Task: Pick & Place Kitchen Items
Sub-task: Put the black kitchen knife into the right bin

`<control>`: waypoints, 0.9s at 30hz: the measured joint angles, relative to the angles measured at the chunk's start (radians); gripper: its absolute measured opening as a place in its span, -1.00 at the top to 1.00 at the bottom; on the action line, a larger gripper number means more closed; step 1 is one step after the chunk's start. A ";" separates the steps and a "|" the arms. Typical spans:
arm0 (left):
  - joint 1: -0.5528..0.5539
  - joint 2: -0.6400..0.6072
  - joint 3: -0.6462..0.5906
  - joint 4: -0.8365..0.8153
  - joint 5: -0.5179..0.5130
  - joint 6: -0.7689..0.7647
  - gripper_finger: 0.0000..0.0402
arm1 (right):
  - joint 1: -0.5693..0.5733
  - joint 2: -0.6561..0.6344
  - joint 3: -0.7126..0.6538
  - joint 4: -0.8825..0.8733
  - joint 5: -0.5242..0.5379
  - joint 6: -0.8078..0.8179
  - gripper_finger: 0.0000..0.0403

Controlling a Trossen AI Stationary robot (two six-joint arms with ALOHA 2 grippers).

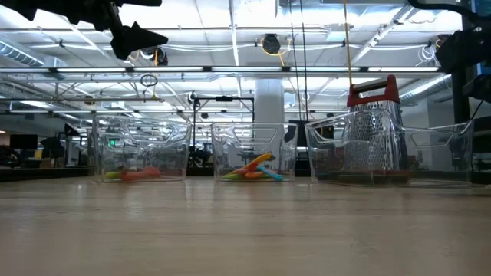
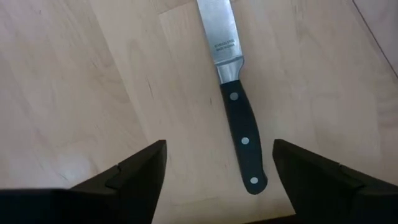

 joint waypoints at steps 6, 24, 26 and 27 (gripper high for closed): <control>0.000 0.000 0.000 -0.004 0.000 0.001 -0.82 | 0.000 0.000 -0.043 0.004 -0.005 0.053 -0.45; 0.000 0.000 0.000 -0.006 0.000 0.002 -0.82 | 0.000 0.000 -0.221 0.161 -0.008 0.090 -0.44; 0.000 0.000 0.000 -0.006 0.000 0.001 -0.82 | 0.000 0.000 -0.250 0.185 -0.032 0.100 -0.43; 0.000 0.000 0.000 -0.006 0.000 0.001 -0.82 | 0.000 -0.001 -0.260 0.202 -0.042 0.099 -0.43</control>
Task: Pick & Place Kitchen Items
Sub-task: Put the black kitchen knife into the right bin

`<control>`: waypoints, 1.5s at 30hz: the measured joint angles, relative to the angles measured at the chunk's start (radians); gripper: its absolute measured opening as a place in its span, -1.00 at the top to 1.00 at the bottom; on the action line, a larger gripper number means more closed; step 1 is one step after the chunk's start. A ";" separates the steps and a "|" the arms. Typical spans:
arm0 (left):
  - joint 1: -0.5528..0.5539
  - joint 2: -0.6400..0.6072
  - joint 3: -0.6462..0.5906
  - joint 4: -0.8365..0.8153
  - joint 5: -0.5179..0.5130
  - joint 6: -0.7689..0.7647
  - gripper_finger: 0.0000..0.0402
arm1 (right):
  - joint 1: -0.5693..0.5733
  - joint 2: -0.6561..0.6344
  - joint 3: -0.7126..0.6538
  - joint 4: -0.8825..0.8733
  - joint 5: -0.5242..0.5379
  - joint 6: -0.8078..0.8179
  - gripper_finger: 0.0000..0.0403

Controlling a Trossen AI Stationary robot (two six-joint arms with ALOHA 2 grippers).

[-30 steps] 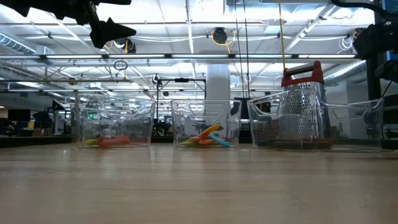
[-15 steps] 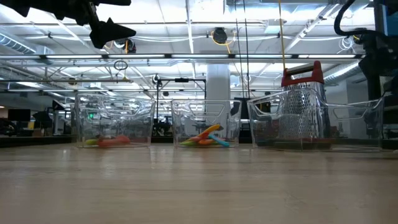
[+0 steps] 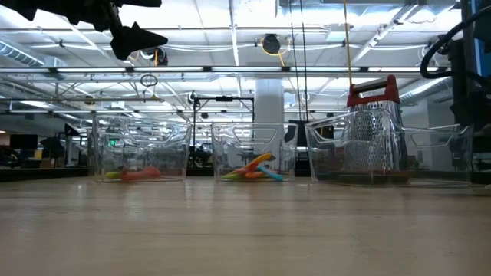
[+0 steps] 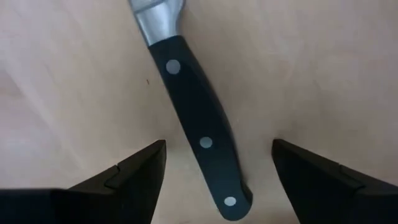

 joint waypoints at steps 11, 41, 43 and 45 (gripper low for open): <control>0.000 0.000 0.000 0.000 0.000 -0.006 -0.82 | 0.000 -0.001 -0.040 0.028 -0.008 0.019 -0.42; 0.000 0.000 0.000 0.000 0.000 -0.028 -0.82 | -0.001 0.000 -0.042 0.016 -0.022 -0.113 0.62; 0.000 0.000 0.000 0.000 0.000 -0.028 -0.82 | -0.001 0.000 -0.038 0.013 -0.033 -0.144 0.62; 0.000 0.000 0.000 0.000 0.000 -0.028 -0.82 | -0.001 0.001 -0.025 0.003 -0.038 -0.184 0.62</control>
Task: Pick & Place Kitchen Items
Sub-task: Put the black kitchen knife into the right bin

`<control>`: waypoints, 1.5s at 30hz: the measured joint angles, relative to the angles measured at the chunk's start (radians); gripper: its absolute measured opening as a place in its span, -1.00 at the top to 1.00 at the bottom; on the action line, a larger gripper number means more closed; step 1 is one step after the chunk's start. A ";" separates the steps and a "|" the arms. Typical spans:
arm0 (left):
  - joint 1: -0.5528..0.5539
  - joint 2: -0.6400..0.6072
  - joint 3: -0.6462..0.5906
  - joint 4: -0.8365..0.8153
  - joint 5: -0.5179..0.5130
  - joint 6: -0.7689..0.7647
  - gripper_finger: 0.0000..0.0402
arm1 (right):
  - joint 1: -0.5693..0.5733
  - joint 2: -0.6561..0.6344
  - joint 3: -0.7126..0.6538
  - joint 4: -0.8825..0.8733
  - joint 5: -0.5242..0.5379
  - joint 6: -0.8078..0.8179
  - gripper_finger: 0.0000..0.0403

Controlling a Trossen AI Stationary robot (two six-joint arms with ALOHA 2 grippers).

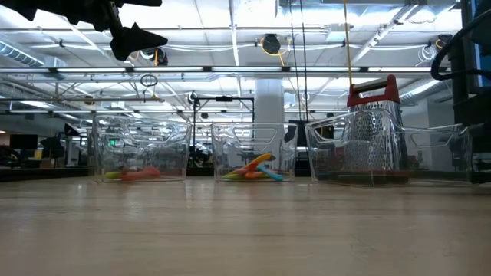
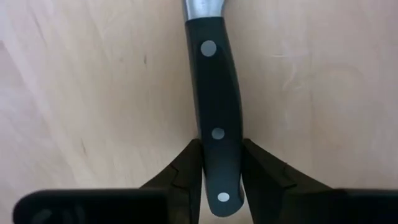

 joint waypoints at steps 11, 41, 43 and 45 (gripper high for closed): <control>0.000 0.000 0.000 0.002 -0.002 0.001 -0.82 | 0.002 0.002 0.062 0.095 -0.170 -0.113 0.62; 0.000 0.000 0.000 0.085 -0.003 -0.003 -0.82 | -0.002 0.000 0.065 1.060 0.014 0.229 0.62; 0.000 0.000 0.000 0.106 -0.003 -0.017 -0.82 | -0.002 0.000 0.065 1.118 0.086 0.234 0.62; 0.000 0.000 0.000 0.123 -0.002 -0.039 -0.82 | -0.002 0.000 0.066 1.171 0.161 0.233 0.62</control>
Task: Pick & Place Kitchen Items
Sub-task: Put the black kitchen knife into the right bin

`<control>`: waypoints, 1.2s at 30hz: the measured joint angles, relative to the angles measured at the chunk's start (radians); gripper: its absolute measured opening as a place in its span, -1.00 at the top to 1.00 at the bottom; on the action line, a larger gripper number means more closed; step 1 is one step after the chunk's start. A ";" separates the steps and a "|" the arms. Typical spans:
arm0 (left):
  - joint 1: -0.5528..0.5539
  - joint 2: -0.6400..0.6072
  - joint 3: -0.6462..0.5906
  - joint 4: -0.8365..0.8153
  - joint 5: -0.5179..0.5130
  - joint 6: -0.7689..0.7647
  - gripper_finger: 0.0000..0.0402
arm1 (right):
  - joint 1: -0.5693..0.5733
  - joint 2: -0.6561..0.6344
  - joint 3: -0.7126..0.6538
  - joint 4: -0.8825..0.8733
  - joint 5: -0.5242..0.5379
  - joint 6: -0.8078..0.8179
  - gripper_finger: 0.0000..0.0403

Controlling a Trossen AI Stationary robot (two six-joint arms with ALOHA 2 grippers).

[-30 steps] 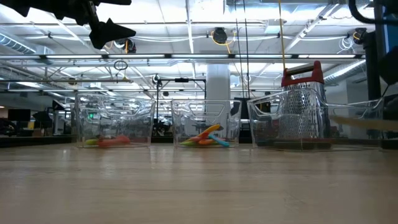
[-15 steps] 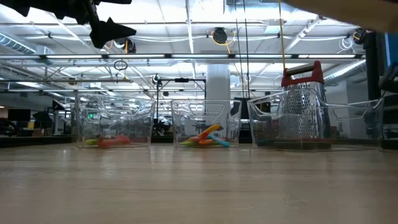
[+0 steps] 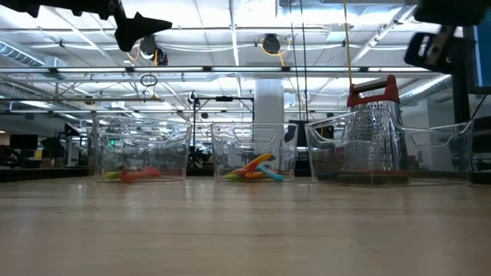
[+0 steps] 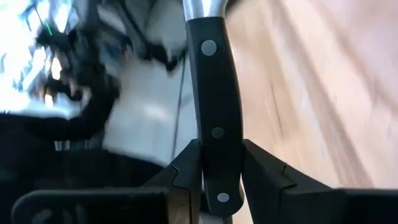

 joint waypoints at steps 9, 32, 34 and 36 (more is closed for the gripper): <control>-0.005 0.027 0.000 0.091 0.006 -0.121 -0.82 | -0.030 0.000 0.000 0.137 0.276 -0.098 0.62; -0.070 0.491 0.155 0.504 0.000 -0.289 -0.82 | -0.325 0.000 0.000 0.136 0.337 -0.348 0.62; -0.065 0.537 0.202 0.499 -0.006 -0.283 -0.82 | -0.338 0.000 0.000 0.136 0.337 -0.348 0.62; -0.061 0.588 0.250 0.497 -0.047 -0.280 -0.82 | -0.348 0.000 0.000 0.136 0.337 -0.346 0.62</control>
